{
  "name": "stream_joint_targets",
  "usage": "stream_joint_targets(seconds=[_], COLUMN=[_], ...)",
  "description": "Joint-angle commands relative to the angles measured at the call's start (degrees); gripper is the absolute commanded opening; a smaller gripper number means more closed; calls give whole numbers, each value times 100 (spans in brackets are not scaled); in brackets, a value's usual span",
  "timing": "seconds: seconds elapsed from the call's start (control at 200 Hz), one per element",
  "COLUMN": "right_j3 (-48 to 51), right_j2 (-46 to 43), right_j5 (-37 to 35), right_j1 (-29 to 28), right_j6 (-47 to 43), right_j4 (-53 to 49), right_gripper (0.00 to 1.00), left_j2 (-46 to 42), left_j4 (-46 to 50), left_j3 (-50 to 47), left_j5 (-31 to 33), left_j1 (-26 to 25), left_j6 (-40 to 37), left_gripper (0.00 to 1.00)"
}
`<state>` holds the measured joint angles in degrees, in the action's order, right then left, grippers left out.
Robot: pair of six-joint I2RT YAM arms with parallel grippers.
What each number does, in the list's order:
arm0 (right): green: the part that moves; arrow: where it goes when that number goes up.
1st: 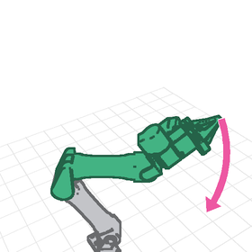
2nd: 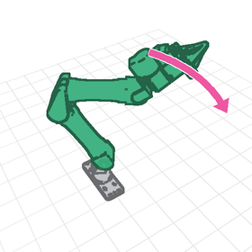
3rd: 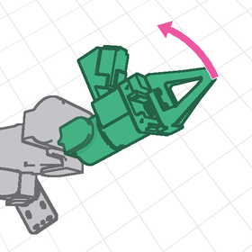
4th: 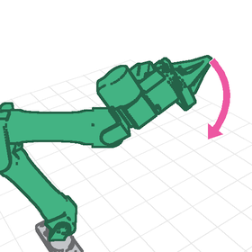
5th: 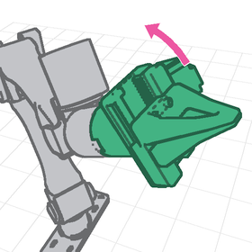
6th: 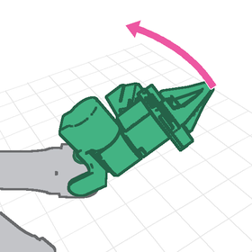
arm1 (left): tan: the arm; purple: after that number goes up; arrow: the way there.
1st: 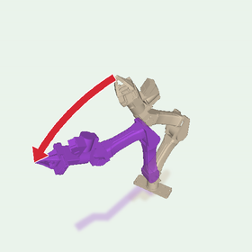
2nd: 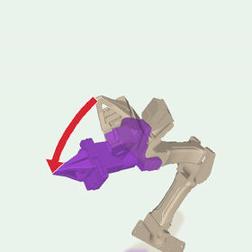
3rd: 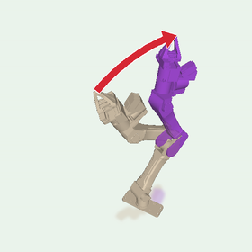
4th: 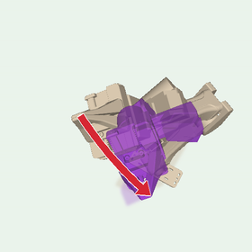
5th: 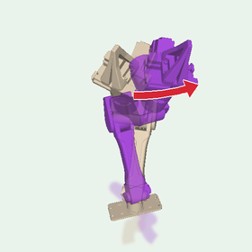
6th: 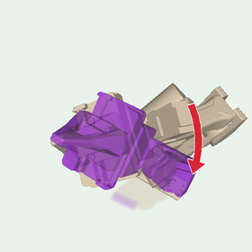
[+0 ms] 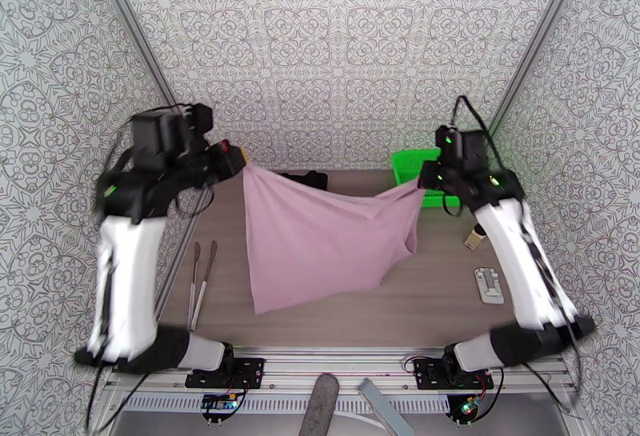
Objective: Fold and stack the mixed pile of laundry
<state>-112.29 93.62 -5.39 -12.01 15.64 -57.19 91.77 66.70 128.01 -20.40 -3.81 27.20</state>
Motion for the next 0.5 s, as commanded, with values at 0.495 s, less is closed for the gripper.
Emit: stream_joint_targets(seconds=[0.495], right_j3=[-515], right_j2=[224], right_j5=[323], right_j1=[234], right_j6=[95], right_j4=[961], right_gripper=[0], left_j2=[69], left_j4=[-2869], left_j3=[-1315], left_j5=[-2199], left_j1=[557], left_j6=[684], left_gripper=[0])
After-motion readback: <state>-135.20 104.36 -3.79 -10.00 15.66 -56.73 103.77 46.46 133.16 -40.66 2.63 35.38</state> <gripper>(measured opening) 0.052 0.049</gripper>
